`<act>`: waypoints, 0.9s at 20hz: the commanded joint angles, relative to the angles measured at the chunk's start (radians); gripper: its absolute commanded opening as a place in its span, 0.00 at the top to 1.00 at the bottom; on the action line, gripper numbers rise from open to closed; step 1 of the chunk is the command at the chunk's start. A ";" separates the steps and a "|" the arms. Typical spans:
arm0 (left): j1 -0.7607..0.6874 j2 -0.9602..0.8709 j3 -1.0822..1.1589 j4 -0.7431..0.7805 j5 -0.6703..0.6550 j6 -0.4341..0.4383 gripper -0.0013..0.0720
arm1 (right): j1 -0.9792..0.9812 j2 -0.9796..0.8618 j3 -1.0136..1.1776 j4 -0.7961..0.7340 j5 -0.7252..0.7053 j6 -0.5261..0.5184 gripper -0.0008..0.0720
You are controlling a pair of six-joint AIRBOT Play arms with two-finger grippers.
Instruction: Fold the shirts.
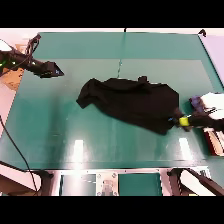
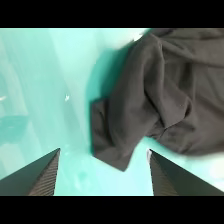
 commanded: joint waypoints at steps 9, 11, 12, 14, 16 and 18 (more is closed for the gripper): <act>-0.129 0.000 -0.409 -0.099 -0.052 0.042 0.14 | -0.069 -0.269 0.188 -0.038 0.045 -0.084 0.97; -0.196 0.000 -0.440 -0.099 0.011 0.047 0.14 | -0.066 -0.269 0.188 -0.039 0.042 -0.084 0.97; -0.227 -0.001 -0.446 -0.098 0.060 0.046 0.14 | -0.065 -0.269 0.188 -0.038 0.043 -0.084 0.97; -0.285 -0.001 -0.446 -0.100 0.177 0.044 0.14 | -0.065 -0.269 0.188 -0.039 0.047 -0.084 0.97; -0.329 -0.001 -0.446 -0.105 0.270 0.025 0.14 | -0.065 -0.269 0.188 -0.039 0.054 -0.084 0.97; -0.359 -0.001 -0.446 -0.104 0.284 0.024 0.25 | -0.066 -0.269 0.188 -0.039 0.059 -0.084 0.97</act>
